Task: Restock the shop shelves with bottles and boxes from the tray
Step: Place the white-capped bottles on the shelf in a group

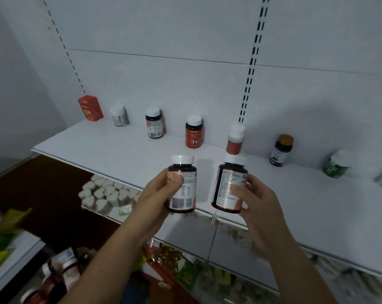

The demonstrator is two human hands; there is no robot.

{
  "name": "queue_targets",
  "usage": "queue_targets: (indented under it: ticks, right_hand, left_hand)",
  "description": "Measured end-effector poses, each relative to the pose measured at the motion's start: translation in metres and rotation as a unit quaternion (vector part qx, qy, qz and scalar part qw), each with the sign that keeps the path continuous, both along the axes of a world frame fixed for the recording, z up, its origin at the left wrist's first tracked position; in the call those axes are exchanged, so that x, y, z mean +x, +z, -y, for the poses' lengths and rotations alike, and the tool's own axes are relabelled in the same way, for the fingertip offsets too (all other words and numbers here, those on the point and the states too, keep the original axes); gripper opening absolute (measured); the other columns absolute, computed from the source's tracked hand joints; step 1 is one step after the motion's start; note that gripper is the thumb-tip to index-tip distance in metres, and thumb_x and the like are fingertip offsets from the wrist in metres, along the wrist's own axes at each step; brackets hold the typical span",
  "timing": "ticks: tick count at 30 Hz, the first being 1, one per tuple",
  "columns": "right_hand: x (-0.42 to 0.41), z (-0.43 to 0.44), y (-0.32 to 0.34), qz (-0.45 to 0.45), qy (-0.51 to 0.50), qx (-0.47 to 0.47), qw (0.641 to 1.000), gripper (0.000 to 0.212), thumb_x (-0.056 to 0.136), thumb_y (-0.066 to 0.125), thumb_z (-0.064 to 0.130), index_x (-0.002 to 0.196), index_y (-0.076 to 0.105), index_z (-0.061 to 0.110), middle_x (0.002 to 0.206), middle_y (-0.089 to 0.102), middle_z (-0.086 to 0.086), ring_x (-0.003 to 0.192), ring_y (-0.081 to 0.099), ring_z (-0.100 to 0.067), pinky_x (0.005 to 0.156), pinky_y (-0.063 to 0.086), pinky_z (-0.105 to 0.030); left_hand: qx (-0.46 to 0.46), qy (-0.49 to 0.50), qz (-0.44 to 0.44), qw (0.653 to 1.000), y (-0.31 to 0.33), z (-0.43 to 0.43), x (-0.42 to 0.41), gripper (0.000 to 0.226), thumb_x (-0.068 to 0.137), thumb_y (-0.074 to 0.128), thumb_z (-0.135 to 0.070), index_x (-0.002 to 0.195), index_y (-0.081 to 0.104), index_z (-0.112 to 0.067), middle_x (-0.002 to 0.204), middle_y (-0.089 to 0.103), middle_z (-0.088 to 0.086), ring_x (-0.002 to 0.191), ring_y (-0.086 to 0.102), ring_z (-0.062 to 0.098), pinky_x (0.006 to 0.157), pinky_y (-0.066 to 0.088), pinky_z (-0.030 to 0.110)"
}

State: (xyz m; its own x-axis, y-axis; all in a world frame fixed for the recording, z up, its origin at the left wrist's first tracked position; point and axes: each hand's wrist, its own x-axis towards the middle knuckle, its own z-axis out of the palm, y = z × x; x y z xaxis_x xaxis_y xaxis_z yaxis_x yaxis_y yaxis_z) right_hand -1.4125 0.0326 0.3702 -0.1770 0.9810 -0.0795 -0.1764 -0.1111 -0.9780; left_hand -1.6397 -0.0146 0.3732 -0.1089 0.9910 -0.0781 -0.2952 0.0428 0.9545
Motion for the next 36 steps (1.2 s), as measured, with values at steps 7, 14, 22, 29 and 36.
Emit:
queue_targets:
  ticks: [7, 14, 22, 29, 36]
  right_hand:
    - [-0.062, -0.033, -0.010, 0.107, 0.025, 0.076, 0.991, 0.047, 0.091, 0.078, 0.012, 0.133, 0.064, 0.029, 0.118, 0.076, 0.003, 0.107, 0.074, -0.017, 0.095, 0.061, -0.046]
    - [-0.167, -0.085, -0.005, 0.180, 0.024, 0.123, 0.976, 0.059, 0.092, 0.077, 0.014, 0.143, 0.050, 0.026, 0.123, 0.063, 0.014, 0.098, 0.061, 0.018, 0.078, 0.049, -0.002]
    - [-0.254, -0.152, -0.027, 0.201, -0.083, 0.149, 0.964, 0.063, 0.086, 0.076, 0.002, 0.127, 0.044, 0.037, 0.116, 0.060, 0.020, 0.100, 0.056, 0.022, 0.095, 0.049, -0.017]
    - [-0.261, -0.154, -0.046, 0.208, -0.078, 0.143, 0.964, 0.063, 0.087, 0.078, 0.008, 0.139, 0.051, 0.030, 0.133, 0.061, 0.016, 0.117, 0.060, 0.007, 0.100, 0.054, -0.025]
    - [-0.272, -0.139, -0.048, 0.214, -0.022, 0.145, 0.966, 0.056, 0.094, 0.071, 0.009, 0.138, 0.051, 0.038, 0.137, 0.060, 0.020, 0.124, 0.059, 0.000, 0.096, 0.052, -0.016]
  left_hand:
    - [0.039, 0.089, -0.069, 0.993, -0.005, -0.029, -0.060, 0.042, 0.096, 0.074, -0.022, 0.137, 0.064, -0.018, 0.127, 0.074, 0.007, 0.120, 0.070, 0.026, 0.100, 0.056, 0.045]
    - [0.035, 0.168, -0.220, 0.960, -0.018, -0.086, -0.142, 0.054, 0.092, 0.079, -0.024, 0.140, 0.054, -0.030, 0.124, 0.068, -0.015, 0.098, 0.070, -0.007, 0.075, 0.055, 0.017]
    - [0.058, 0.127, -0.288, 0.948, -0.039, -0.167, -0.197, 0.067, 0.084, 0.086, -0.011, 0.138, 0.048, -0.021, 0.134, 0.062, -0.002, 0.117, 0.062, 0.005, 0.098, 0.054, 0.032]
    - [0.100, 0.075, -0.279, 0.952, -0.050, -0.196, -0.215, 0.070, 0.088, 0.080, -0.013, 0.147, 0.043, -0.023, 0.138, 0.060, -0.005, 0.118, 0.059, -0.006, 0.096, 0.051, 0.016]
    - [0.022, -0.001, -0.042, 0.999, -0.044, -0.222, -0.214, 0.072, 0.090, 0.066, -0.054, 0.156, 0.043, -0.035, 0.151, 0.058, -0.009, 0.140, 0.054, 0.016, 0.120, 0.041, 0.049]
